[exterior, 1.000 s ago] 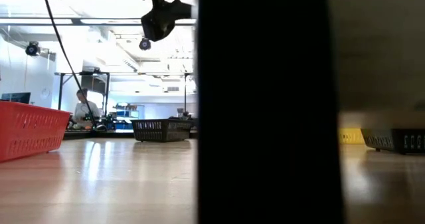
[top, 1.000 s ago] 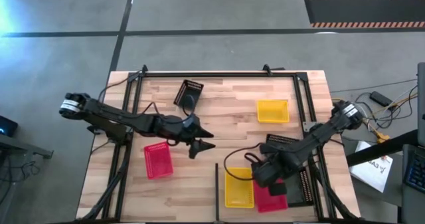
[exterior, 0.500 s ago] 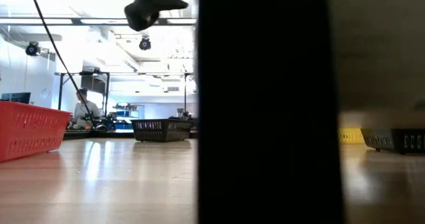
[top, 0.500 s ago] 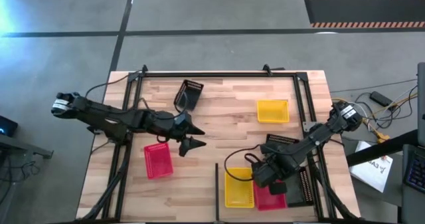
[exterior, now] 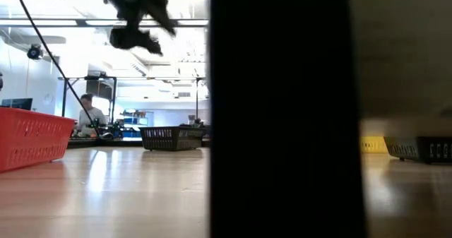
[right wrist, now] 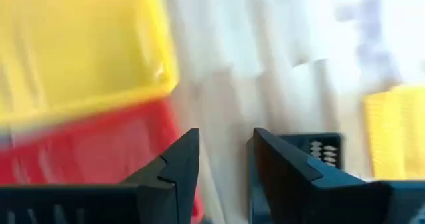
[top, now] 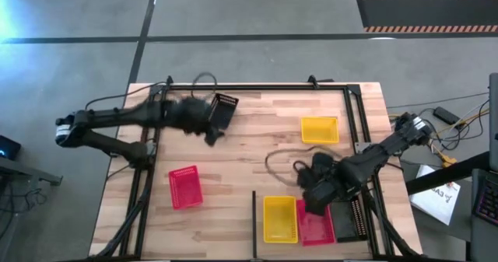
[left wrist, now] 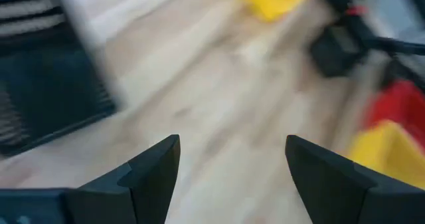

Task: Stack baskets on shelf by color
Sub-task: Stack the top black bin on top of the black bin on the shelf

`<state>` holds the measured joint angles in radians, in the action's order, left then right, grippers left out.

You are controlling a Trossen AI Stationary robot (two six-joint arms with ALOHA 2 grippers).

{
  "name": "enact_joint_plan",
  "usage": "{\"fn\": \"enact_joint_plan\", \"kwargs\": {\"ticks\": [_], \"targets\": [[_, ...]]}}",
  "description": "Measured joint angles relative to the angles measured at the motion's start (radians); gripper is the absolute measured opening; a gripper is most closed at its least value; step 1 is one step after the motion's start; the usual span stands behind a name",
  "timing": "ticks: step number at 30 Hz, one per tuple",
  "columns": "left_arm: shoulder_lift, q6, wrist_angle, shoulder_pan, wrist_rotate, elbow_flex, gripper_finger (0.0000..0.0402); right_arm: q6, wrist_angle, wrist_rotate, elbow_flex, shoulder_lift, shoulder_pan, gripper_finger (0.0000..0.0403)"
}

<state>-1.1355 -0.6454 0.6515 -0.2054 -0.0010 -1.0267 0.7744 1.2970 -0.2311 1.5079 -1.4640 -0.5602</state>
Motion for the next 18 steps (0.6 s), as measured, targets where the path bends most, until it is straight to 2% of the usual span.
{"fn": "enact_joint_plan", "kwargs": {"ticks": [2, 6, 9, 13, 18], "targets": [[-0.033, 0.041, 0.047, -0.127, 0.072, -0.012, 0.0258, 0.120, 0.023, -0.121, 0.000, 0.043, -0.001, 0.0128], [-0.126, 0.144, 0.065, -0.371, 0.188, -0.005, 0.0258, 0.412, 0.065, -0.453, -0.025, 0.125, -0.013, 0.0116], [-0.234, 0.189, 0.072, -0.524, 0.259, 0.001, 0.0258, 0.534, 0.059, -0.630, -0.052, 0.161, -0.015, 0.0109], [-0.384, 0.290, 0.061, -0.656, 0.263, -0.021, 0.0258, 0.549, 0.057, -0.668, -0.062, 0.166, -0.015, 0.0099], [-0.515, 0.357, 0.008, -0.690, 0.243, -0.038, 0.0258, 0.543, 0.055, -0.655, -0.062, 0.127, -0.015, 0.0086]]}}
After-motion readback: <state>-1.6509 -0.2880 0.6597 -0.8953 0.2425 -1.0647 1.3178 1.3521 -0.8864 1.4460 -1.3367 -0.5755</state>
